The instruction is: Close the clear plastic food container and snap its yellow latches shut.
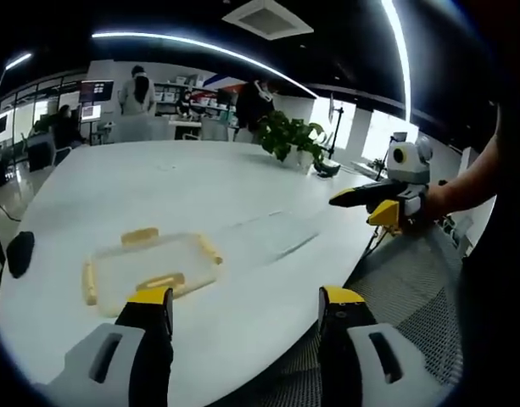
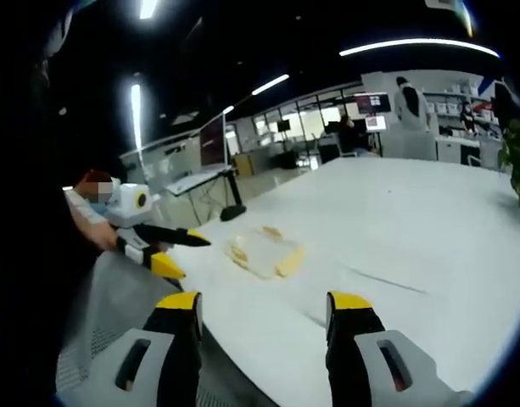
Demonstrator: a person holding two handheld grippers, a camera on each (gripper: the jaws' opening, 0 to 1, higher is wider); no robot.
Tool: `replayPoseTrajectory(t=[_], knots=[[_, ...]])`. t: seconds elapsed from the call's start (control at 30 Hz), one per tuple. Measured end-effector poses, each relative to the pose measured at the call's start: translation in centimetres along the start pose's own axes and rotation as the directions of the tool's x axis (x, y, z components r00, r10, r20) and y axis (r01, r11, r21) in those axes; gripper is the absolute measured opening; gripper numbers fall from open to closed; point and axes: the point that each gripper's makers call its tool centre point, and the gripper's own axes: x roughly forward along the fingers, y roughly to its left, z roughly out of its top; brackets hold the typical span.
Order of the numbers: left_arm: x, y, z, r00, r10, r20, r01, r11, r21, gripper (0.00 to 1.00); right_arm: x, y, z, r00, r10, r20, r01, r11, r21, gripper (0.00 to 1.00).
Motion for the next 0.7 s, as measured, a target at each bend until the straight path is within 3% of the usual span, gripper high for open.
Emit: replayPoseTrajectory(t=[0.4,0.6,0.7], knots=[[0.3,0.3,-0.4,1.000,0.011,-0.023,-0.011,1.000,-0.007,0.67,0.4,0.9,-1.0,0.998,0.028,-0.052,-0.029,0.999,-0.025,0.56],[0.5,-0.1,-0.3,0.999,-0.012,-0.029,0.012,1.000,0.000,0.64,0.2,-0.4,-0.8,0.998,-0.022,-0.051,0.021,0.999,-0.029,0.51],[0.5,-0.2,0.4,0.999,-0.021,-0.024,0.021,1.000,0.003,0.64,-0.2,-0.8,0.4,0.999,-0.040,-0.016,0.039,0.999,-0.028,0.48]])
